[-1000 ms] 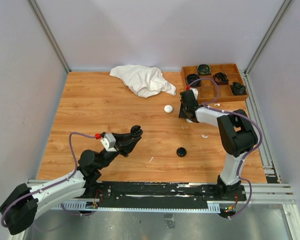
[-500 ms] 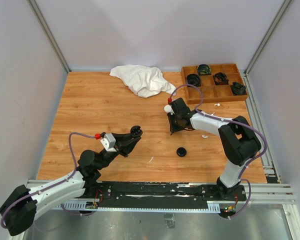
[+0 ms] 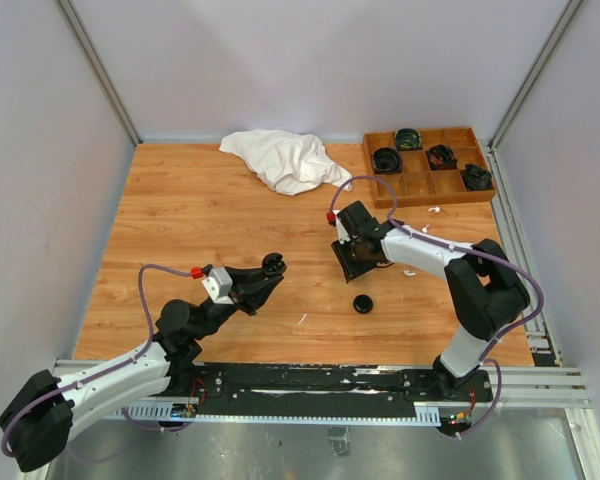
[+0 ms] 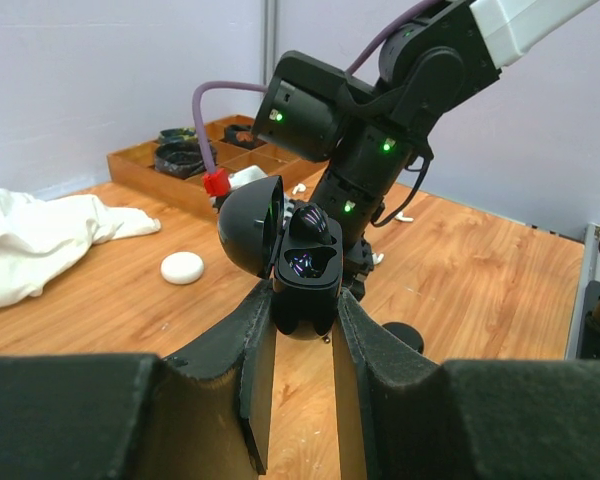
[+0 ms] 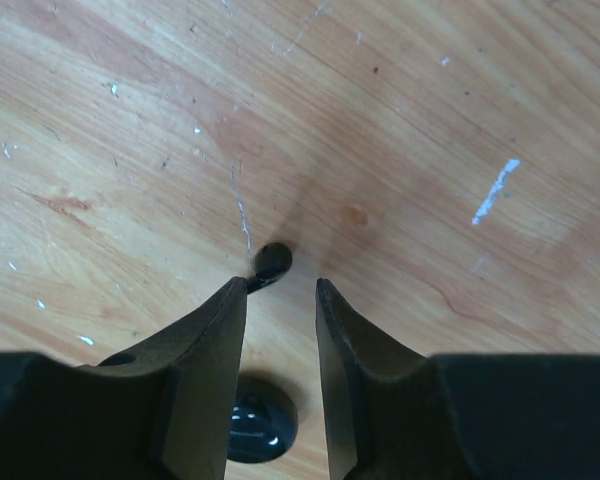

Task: Insert the wireless bluetooth earbuds into the charging case
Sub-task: Move the earbud to the center of the board, then pick up the earbud from the center of the board.

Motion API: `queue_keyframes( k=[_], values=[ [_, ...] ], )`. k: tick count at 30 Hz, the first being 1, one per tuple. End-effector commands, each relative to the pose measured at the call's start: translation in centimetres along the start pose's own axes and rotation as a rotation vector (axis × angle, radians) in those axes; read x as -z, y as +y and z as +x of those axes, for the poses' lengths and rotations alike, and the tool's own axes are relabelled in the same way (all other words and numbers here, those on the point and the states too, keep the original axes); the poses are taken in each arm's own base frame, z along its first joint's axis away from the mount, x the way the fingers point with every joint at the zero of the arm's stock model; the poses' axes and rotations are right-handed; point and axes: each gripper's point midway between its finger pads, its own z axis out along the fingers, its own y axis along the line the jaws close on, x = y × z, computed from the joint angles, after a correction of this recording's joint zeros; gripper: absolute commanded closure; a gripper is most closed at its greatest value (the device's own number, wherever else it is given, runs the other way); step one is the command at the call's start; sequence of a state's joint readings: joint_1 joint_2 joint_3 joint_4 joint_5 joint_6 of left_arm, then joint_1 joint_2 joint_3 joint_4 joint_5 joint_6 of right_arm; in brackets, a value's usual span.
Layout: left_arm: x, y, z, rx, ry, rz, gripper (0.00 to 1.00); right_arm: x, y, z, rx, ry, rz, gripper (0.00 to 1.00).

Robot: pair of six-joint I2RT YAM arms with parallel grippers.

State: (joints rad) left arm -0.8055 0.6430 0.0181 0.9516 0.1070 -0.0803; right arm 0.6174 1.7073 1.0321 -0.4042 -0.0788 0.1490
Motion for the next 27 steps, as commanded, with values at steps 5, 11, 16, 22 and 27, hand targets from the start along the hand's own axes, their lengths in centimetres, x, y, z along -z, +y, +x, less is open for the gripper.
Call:
queue_keyframes(
  k=[5,11,16,22,27],
  values=[
    [0.0,-0.3,-0.4,0.008,-0.021,0.013,0.99,1.8,0.3,-0.4,0.028,0.000,0.023,0.59],
    [0.0,-0.2,-0.5,0.007,-0.021,0.010,0.99,1.9,0.8,-1.4,0.026,-0.022,-0.006,0.59],
    [0.0,-0.3,-0.3,0.008,-0.014,0.012,0.99,1.2,1.1,-1.6,0.051,-0.006,-0.032,0.61],
    [0.0,-0.3,-0.3,0.009,-0.011,0.011,0.99,0.4,0.8,-1.8,0.067,0.011,-0.022,0.65],
    [-0.1,-0.2,-0.2,0.005,-0.004,0.010,0.99,-0.1,0.6,-1.2,0.070,0.033,-0.018,0.66]
  ],
)
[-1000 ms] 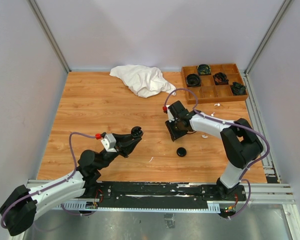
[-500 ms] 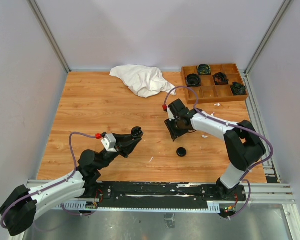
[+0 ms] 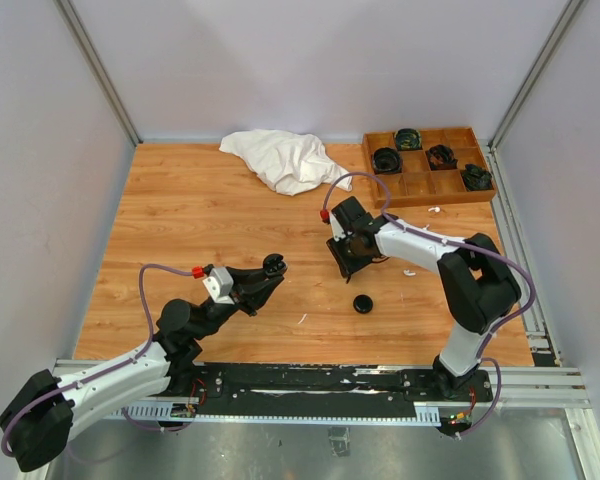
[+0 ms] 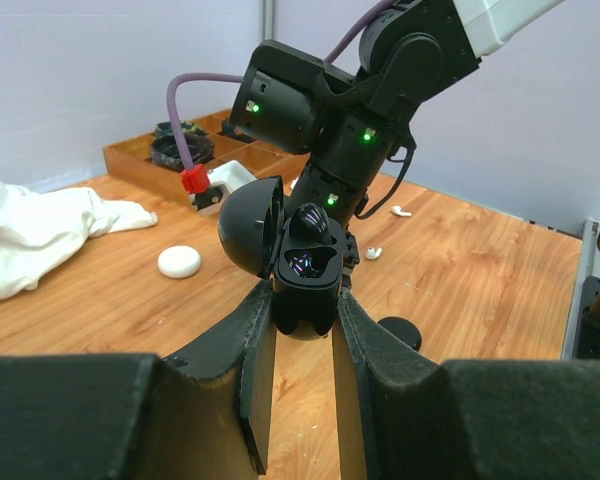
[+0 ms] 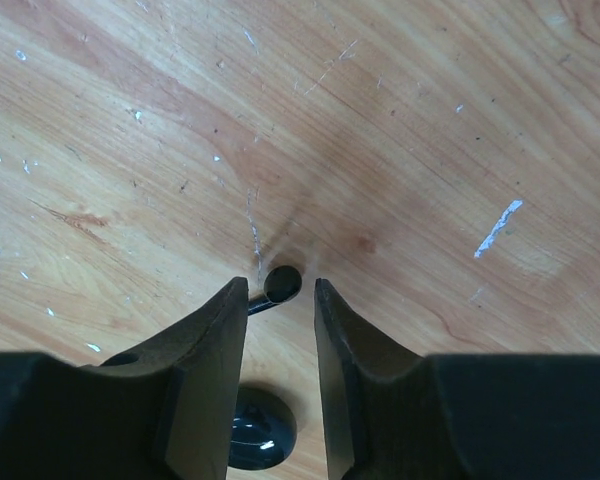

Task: Insert the wireless bluetooth earbuds into the charging case
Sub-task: Pick up the earbud from the center of the board.

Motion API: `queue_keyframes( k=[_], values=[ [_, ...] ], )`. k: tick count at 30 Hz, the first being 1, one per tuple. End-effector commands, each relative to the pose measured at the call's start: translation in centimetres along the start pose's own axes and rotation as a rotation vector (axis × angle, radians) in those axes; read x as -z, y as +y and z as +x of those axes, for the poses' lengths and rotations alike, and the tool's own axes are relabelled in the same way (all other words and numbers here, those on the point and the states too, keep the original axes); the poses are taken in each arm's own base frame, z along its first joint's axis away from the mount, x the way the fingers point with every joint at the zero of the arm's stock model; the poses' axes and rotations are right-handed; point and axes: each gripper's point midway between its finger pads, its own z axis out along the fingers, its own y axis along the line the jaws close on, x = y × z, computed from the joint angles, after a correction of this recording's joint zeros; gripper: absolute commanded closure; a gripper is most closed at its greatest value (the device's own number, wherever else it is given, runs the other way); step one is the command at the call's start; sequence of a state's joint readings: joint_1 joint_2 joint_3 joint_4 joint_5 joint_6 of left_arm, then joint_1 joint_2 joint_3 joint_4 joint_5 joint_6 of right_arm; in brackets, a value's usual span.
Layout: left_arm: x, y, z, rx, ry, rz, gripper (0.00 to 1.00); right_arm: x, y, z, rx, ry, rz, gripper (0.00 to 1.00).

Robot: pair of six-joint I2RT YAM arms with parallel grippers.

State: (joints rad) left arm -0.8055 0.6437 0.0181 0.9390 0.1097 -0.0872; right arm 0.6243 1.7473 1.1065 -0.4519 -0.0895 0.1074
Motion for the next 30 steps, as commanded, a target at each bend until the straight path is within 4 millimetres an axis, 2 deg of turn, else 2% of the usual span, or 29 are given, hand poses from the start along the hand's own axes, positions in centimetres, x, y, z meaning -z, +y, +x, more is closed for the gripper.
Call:
queue_keyframes(
  k=[1,10,16,24,30],
  values=[
    [-0.2,-0.2,-0.5,-0.003,-0.016,0.010,0.99,-0.3,0.3,0.2,0.023,0.026,-0.007,0.66],
    [-0.4,-0.3,-0.3,0.002,-0.006,0.018,0.99,-1.0,-0.1,1.1,0.031,0.059,0.006,0.72],
    [-0.5,-0.3,-0.2,0.005,0.000,0.018,0.99,0.4,-0.1,0.3,0.036,0.020,0.016,0.78],
    [-1.0,-0.2,-0.3,0.018,0.008,0.011,0.99,4.7,0.1,-1.7,0.080,-0.108,0.065,0.82],
    [-1.4,0.0,-0.4,0.021,0.017,0.001,0.99,10.3,1.0,-4.1,0.184,-0.295,0.140,0.83]
  ],
)
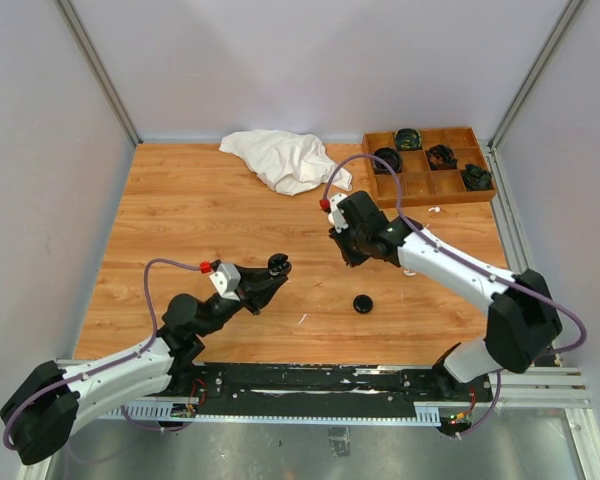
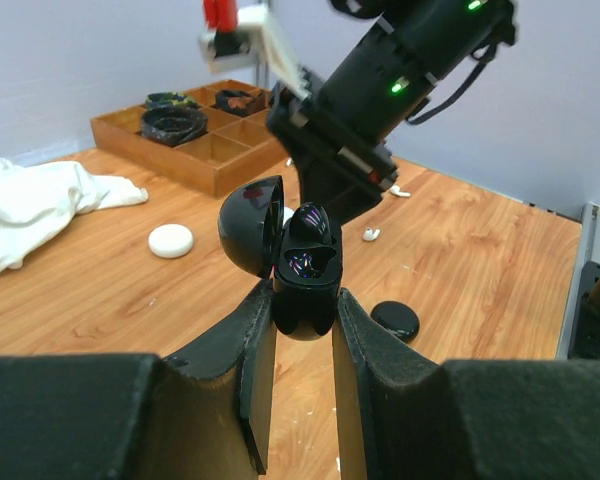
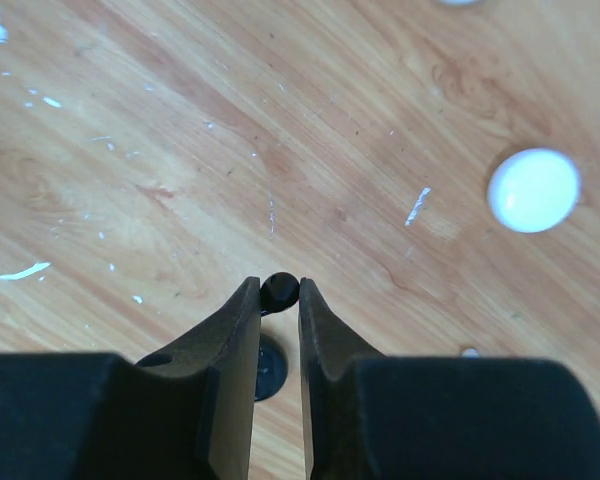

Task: Insert the wireless bluetooth earbuds into the charging case
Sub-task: Pick up the earbud from the center of the board, then place the earbud in the charging case.

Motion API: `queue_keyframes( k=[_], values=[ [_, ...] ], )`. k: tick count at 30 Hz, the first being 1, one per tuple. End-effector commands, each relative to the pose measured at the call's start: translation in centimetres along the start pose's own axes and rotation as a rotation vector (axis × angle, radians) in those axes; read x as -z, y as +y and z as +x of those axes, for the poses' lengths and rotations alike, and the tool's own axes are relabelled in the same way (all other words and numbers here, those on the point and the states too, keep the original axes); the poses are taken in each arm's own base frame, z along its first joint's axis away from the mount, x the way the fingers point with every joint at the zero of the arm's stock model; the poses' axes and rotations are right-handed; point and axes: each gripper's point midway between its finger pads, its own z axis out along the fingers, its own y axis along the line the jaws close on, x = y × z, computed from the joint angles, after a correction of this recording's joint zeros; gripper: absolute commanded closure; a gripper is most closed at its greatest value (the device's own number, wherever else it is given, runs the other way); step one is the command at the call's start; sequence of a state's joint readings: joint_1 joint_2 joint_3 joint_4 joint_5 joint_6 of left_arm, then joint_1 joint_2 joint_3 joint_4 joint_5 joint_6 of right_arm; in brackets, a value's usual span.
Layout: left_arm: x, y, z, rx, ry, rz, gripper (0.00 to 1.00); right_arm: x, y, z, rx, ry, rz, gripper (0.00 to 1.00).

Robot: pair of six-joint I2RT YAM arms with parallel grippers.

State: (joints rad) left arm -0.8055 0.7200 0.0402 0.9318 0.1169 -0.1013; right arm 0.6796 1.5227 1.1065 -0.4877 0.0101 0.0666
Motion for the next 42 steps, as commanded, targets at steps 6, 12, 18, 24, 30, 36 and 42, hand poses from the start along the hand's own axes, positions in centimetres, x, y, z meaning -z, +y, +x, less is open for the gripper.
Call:
queue_keyframes(
  k=[6,12,18,24,30,36,42],
  values=[
    [-1.3,-0.1,-2.3,0.006,-0.043,0.001,0.99,8.9,1.0,-5.5,0.212,-0.333,0.117,0.83],
    [-1.8,-0.4,-2.6,0.015,-0.038,0.016,0.99,12.9,3.6,-8.0,0.362,-0.522,0.093,0.84],
    [-2.4,-1.2,-2.7,0.027,-0.021,0.057,0.99,15.6,6.0,-9.8,0.528,-0.660,0.091,0.84],
    [-2.9,-2.1,-2.6,0.045,-0.006,0.109,0.99,18.8,9.3,-11.1,0.674,-0.824,0.046,0.86],
    [-3.4,-2.7,-3.5,0.056,-0.031,0.144,0.99,20.0,12.7,-11.1,0.821,-0.957,-0.021,0.86],
    [-3.5,-3.3,-4.0,0.078,-0.051,0.174,0.99,20.1,14.5,-10.9,0.877,-1.002,-0.063,0.86],
    [-3.6,-3.6,-4.4,0.095,-0.059,0.187,0.99,19.8,16.0,-10.4,0.921,-1.018,-0.107,0.86]
  ],
)
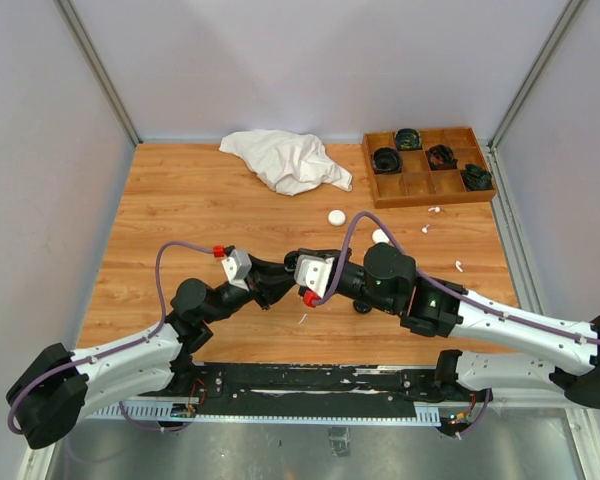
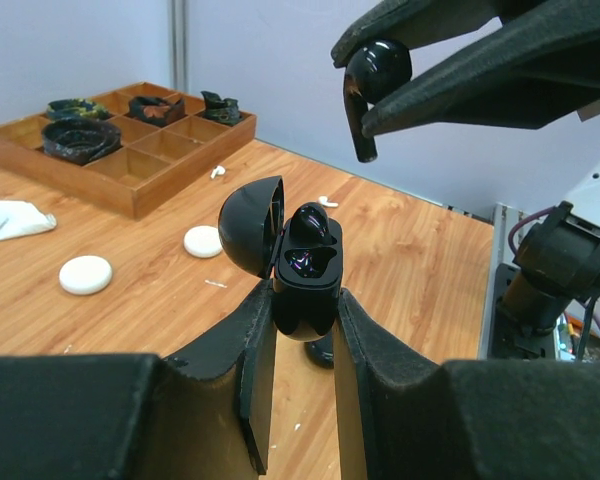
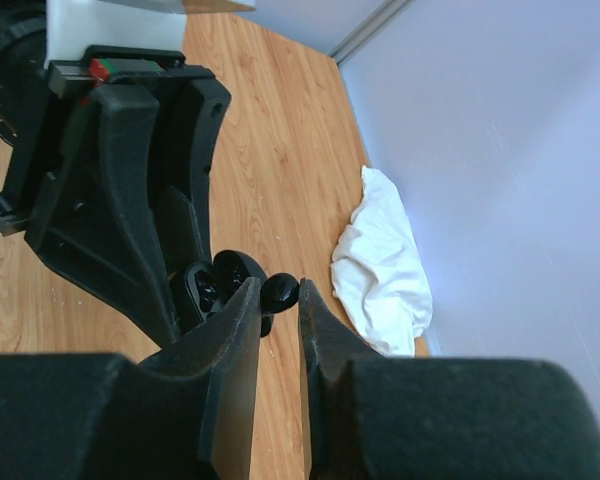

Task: Insert the wireless bluetooth earbuds into the charging case
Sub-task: Place the earbud in the charging case.

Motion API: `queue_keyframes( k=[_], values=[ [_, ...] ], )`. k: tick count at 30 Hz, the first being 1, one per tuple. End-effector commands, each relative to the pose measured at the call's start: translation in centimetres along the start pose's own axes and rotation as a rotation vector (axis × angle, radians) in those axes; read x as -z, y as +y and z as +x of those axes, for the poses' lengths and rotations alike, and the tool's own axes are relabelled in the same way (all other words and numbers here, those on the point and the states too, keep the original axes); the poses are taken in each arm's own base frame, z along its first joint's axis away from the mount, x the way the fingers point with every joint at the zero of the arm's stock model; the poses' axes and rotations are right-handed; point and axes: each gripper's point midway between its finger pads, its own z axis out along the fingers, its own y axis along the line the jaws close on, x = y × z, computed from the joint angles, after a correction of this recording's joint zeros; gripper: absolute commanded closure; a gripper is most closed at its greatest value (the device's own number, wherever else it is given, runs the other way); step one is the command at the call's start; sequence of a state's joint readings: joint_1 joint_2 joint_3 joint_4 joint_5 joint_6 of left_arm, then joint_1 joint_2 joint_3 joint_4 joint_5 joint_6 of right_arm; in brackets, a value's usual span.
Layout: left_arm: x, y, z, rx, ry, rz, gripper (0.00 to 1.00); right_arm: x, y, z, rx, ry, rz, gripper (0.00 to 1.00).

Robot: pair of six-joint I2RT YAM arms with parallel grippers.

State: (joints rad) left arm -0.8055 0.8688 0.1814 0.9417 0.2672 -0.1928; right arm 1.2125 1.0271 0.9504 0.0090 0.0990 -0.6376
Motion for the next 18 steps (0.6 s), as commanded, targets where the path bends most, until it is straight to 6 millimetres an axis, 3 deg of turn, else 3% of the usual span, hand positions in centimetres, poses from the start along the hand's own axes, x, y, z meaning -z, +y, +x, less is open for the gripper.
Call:
queue_keyframes(
  k=[1,18],
  values=[
    [-0.7,-0.9,-2.8,0.000,-0.084,0.042,0.99,-0.4,0.8,-1.6,0.043,-0.081,-0.019,0.86],
    [-1.0,-1.4,-3.4,0.030,-0.098,0.064,0.99,-1.1,1.8,-0.3,0.093,-0.055,-0.020,0.87]
  ],
)
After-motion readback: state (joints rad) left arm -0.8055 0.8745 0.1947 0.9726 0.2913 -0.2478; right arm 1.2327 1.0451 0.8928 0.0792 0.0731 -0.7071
